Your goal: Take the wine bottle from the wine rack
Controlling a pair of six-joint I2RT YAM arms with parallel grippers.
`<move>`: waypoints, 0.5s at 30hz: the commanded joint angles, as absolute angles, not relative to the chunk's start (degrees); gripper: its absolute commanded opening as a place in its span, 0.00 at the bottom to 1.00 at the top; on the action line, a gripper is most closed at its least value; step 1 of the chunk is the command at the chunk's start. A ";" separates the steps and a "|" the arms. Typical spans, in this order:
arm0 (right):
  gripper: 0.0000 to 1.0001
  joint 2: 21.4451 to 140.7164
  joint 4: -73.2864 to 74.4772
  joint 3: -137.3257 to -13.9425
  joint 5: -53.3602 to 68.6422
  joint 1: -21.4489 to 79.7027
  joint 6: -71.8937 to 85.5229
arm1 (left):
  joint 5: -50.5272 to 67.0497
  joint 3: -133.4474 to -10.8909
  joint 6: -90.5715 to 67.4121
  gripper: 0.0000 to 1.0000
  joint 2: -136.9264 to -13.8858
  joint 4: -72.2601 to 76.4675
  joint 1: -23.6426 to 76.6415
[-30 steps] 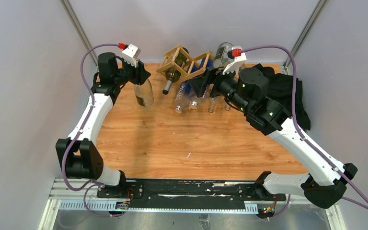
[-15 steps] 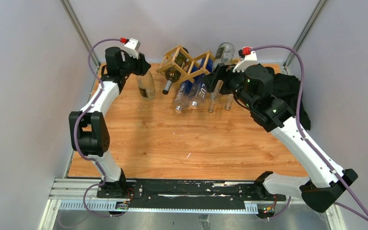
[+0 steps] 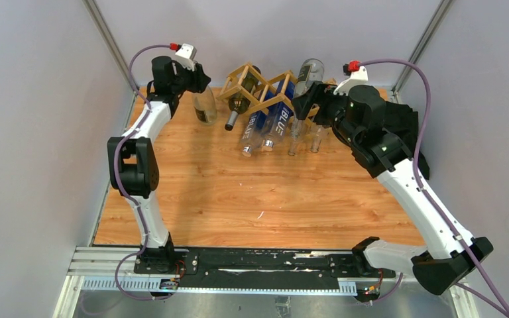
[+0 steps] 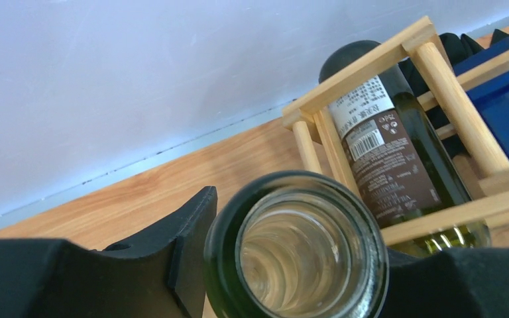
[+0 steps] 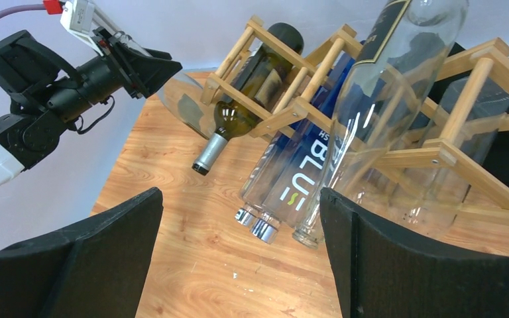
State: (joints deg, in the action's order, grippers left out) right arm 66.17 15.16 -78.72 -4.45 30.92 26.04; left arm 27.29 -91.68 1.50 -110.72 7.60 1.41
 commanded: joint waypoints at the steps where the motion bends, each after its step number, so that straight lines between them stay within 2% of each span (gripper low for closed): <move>1: 0.92 66.83 16.54 -77.87 -4.08 28.71 27.04 | 27.08 -97.48 1.80 0.00 -111.18 17.87 1.19; 12: 0.92 68.56 17.87 -76.66 -4.27 27.09 28.18 | 27.07 -97.82 1.71 0.02 -114.19 20.21 1.23; 13: 0.92 68.87 18.35 -76.79 -4.69 27.07 28.27 | 26.88 -97.68 1.90 0.08 -114.14 20.21 1.23; 14: 0.92 69.35 19.19 -77.00 -5.30 27.07 28.66 | 26.50 -97.53 1.90 0.19 -114.03 20.21 1.19; 15: 0.92 70.17 20.58 -77.41 -6.23 27.07 29.00 | 26.27 -97.08 1.98 0.44 -113.68 20.14 1.22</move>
